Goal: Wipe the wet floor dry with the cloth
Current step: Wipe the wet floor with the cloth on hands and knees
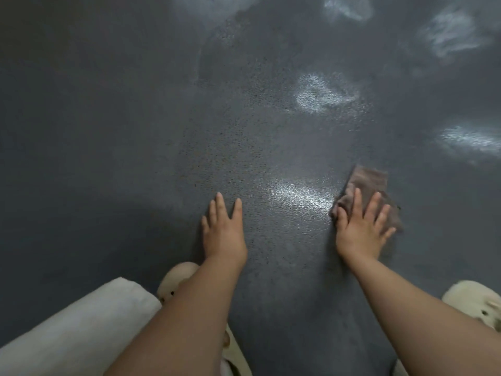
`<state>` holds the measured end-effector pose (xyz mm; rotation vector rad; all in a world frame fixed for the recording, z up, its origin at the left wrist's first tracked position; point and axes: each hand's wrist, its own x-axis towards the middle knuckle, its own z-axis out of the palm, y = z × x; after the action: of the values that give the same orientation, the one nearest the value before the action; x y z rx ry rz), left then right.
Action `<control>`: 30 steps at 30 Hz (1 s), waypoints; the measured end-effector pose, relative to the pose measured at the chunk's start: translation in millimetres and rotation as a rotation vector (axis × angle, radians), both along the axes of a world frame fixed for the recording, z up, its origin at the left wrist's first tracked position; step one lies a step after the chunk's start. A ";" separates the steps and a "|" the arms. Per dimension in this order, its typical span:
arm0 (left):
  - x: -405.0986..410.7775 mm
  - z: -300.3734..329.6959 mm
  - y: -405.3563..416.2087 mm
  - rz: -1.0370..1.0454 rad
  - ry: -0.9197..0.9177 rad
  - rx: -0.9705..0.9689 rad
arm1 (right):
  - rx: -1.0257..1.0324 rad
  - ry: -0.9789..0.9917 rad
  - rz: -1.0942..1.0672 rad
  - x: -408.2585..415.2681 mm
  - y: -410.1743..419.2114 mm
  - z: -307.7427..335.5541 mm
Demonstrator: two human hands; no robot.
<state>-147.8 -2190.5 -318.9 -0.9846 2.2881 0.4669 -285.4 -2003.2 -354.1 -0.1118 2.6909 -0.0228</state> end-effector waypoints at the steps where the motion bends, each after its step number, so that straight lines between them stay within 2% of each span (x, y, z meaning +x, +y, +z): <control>1: -1.0 -1.8 4.9 0.013 0.004 -0.008 | 0.001 0.000 -0.094 2.6 -5.9 -0.2; 3: -1.7 -4.2 5.5 0.027 0.006 -0.022 | -0.024 -0.024 -0.247 9.6 -32.1 0.8; 5: -1.6 -3.5 1.4 -0.025 -0.014 -0.023 | -0.063 -0.065 -0.240 25.5 -63.1 4.8; 9: -2.9 -2.5 0.4 -0.062 -0.009 -0.069 | -0.118 -0.118 0.253 78.2 -94.0 3.7; 11: -3.9 -3.3 1.6 -0.063 -0.015 -0.090 | -0.170 -0.044 0.504 84.1 -85.4 0.0; 13: -5.5 -1.9 0.8 -0.080 -0.051 -0.089 | -0.167 -0.014 0.680 69.2 -66.6 -2.7; 15: -7.0 1.0 -0.3 -0.096 -0.092 -0.077 | -0.126 -0.028 0.757 45.7 -38.0 -7.7; 18: -9.5 5.3 -1.1 -0.114 -0.132 -0.072 | -0.106 0.014 0.617 14.2 6.2 -9.4; 23: -13.8 8.0 1.2 -0.104 -0.161 -0.068 | -0.021 0.037 0.083 -9.6 58.7 -3.6; 27: -11.1 10.3 2.1 -0.093 -0.151 -0.066 | -0.037 0.042 -0.135 -6.2 37.2 -2.7; 30: 3.7 11.7 6.6 -0.056 -0.139 -0.099 | -0.070 -0.005 -0.194 -4.2 7.6 -1.7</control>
<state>-144.1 -2184.0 -307.2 -0.9669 2.2244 0.2559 -289.5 -1995.6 -355.9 0.1276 2.6864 -0.1759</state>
